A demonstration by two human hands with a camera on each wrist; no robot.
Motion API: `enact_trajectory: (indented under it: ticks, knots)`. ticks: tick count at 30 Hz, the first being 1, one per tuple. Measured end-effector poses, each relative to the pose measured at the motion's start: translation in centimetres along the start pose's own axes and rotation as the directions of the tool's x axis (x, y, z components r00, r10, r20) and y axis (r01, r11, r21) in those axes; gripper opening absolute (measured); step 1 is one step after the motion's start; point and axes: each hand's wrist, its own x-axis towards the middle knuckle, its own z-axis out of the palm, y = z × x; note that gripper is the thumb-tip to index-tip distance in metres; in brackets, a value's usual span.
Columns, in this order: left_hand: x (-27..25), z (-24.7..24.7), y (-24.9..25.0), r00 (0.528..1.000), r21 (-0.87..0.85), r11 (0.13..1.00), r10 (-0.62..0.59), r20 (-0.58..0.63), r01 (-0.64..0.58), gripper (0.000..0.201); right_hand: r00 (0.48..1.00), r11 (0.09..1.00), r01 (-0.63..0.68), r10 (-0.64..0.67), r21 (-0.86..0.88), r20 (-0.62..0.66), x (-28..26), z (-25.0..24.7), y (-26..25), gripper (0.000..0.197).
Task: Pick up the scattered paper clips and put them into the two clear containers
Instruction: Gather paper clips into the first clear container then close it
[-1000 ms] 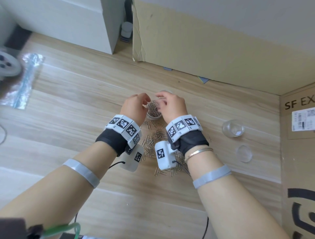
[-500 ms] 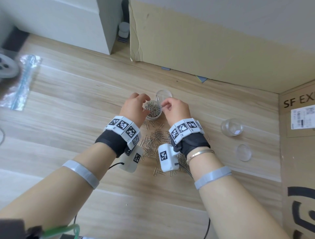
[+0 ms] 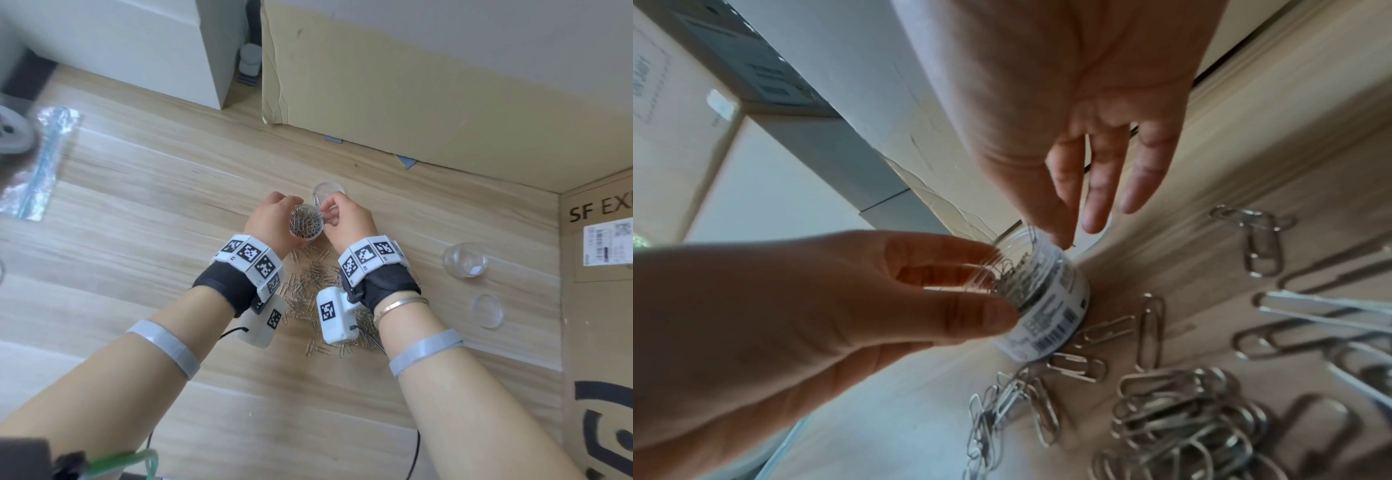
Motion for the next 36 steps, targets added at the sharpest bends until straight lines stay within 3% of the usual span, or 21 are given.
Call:
enact_trajectory:
  ticks: [10, 13, 22, 36]
  knots:
    - [0.4, -0.2, 0.0, 1.0, -0.018, 1.0, 0.014, 0.003, -0.014, 0.072, 0.995, 0.997, 0.059, -0.054, 0.058, -0.087, 0.2, -1.2, -1.1, 0.005]
    - [0.5, -0.3, 0.0, 1.0, -0.019, 1.0, 0.006, 0.002, -0.006, 0.071, 0.987, 1.0, -0.012, 0.013, 0.006, -0.159, 1.2, -1.3, -0.6, 0.009]
    - [0.9, -0.5, -0.3, 1.0, -0.002, 1.0, 0.006, 0.013, -0.006, 0.07, 0.99, 0.985, -0.12, 0.109, -0.121, -0.089, 3.7, -0.3, -0.6, 0.012]
    - [1.1, -0.4, -0.5, 1.0, -0.005, 1.0, 0.025, -0.003, -0.025, 0.07, 0.997, 0.956, -0.072, 0.072, -0.284, -0.01, 3.9, -0.7, -1.1, 0.019]
